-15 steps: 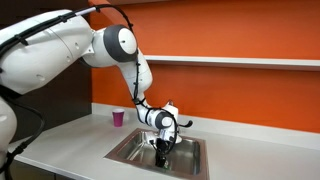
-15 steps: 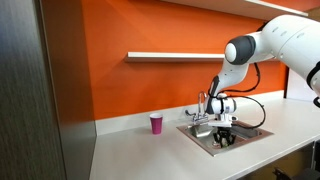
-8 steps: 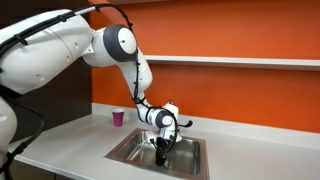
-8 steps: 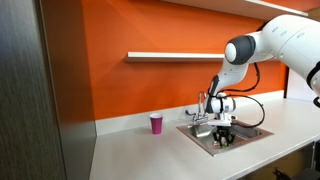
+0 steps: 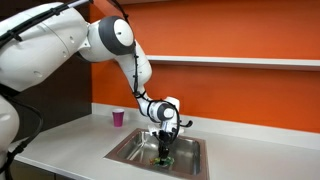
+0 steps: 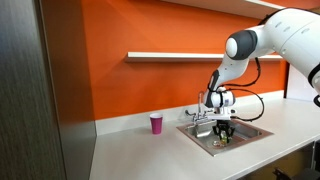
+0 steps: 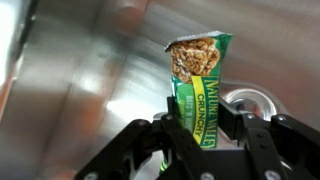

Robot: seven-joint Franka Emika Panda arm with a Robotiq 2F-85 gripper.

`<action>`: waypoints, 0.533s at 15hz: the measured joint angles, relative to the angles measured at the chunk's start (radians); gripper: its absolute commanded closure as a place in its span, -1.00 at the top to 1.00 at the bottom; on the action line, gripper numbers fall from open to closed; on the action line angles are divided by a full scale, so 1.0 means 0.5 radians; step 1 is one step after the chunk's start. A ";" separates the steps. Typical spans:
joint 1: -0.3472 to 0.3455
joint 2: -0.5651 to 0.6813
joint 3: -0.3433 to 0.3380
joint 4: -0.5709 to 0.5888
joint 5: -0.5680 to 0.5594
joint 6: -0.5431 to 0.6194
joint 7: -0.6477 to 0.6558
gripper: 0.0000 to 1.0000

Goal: Remove the green packet from the sink

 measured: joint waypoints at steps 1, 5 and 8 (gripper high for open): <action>0.007 -0.023 -0.007 -0.005 -0.009 -0.009 0.000 -0.68; 0.046 -0.124 -0.031 -0.050 -0.067 -0.030 0.000 -0.68; 0.078 -0.205 -0.042 -0.105 -0.128 -0.037 0.000 -0.68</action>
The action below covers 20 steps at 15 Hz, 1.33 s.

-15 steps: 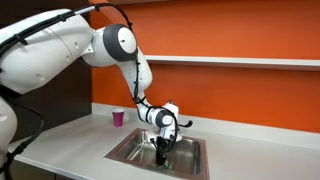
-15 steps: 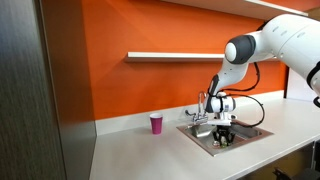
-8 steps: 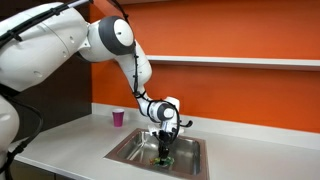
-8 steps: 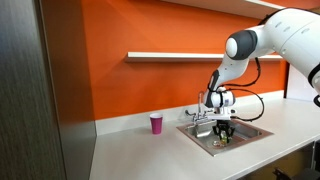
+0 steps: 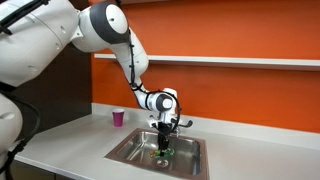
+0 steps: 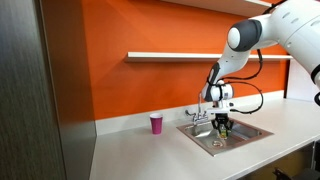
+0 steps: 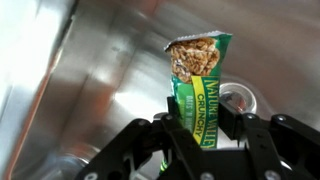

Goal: Remove the green packet from the sink

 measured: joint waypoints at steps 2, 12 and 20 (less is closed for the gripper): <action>0.021 -0.053 -0.001 -0.042 -0.077 0.000 -0.001 -0.68; 0.210 -0.399 0.005 -0.391 -0.632 0.106 -0.174 -0.68; 0.246 -0.789 0.128 -0.813 -0.795 0.412 -0.489 -0.68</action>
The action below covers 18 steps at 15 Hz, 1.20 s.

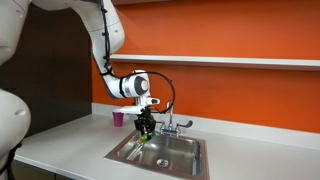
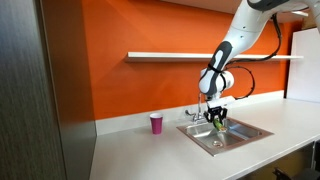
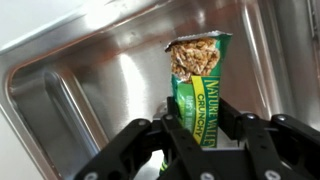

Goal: Remove the green packet from the sink

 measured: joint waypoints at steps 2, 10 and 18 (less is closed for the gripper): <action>0.000 -0.070 0.041 -0.084 -0.006 0.054 -0.105 -0.68; 0.003 -0.182 0.201 -0.175 -0.078 0.091 -0.458 -0.68; 0.068 -0.207 0.377 -0.172 -0.202 0.091 -0.682 -0.68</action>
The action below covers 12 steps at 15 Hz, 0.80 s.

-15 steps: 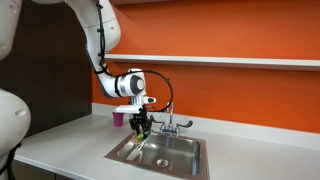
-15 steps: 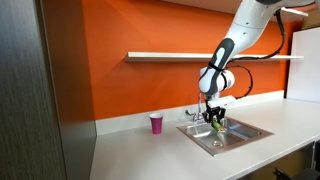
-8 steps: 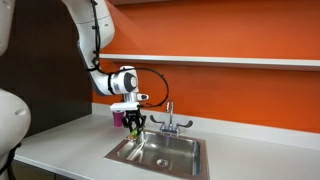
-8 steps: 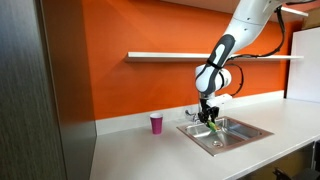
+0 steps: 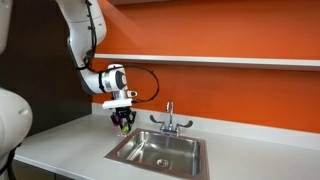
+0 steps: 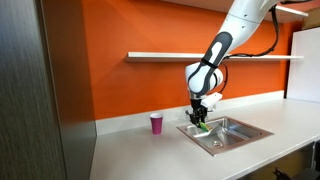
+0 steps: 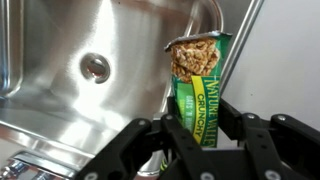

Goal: Remove the green packet from the sink

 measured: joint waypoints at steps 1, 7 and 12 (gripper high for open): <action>0.016 0.000 0.028 0.001 0.000 0.000 -0.030 -0.68; 0.122 0.015 0.179 0.014 0.000 -0.001 -0.153 -0.68; 0.185 0.101 0.252 0.069 0.000 -0.001 -0.204 -0.68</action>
